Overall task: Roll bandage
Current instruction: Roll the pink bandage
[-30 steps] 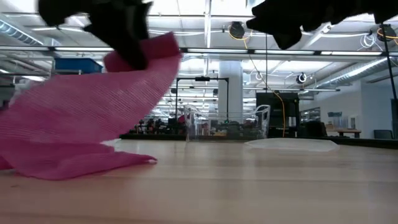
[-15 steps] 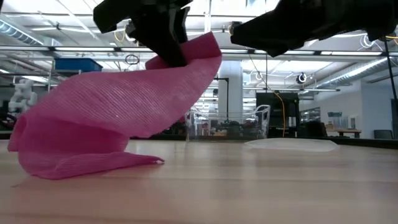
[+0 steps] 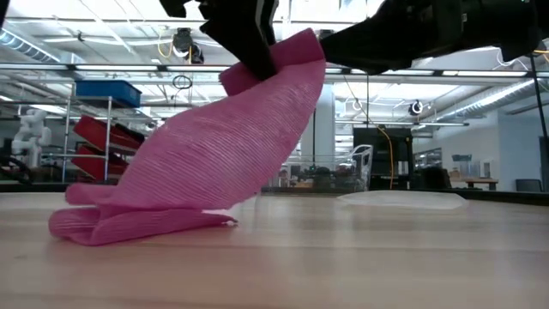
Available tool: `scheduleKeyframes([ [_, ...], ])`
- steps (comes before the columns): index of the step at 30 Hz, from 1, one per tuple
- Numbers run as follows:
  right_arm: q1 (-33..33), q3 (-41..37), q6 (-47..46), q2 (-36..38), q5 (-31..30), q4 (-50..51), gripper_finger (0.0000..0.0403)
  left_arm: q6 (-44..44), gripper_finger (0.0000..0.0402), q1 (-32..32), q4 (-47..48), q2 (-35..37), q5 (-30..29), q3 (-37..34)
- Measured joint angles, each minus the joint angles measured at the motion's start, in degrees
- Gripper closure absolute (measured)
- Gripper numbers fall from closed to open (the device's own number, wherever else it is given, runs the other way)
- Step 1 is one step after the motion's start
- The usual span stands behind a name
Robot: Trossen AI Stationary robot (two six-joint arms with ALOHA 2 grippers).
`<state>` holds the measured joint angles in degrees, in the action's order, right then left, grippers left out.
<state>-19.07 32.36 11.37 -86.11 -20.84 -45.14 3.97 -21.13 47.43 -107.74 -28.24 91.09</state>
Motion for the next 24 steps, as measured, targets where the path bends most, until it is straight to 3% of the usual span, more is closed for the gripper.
scheduleKeyframes([
  [13,1.7,4.4,3.1,0.0,0.5,8.3,0.0263,4.4,0.0266,0.5,-0.1,0.0,0.8,0.1],
  [24,1.7,4.5,4.3,0.2,2.8,9.0,0.038,7.1,0.0266,0.4,0.9,-0.1,-1.0,2.1],
])
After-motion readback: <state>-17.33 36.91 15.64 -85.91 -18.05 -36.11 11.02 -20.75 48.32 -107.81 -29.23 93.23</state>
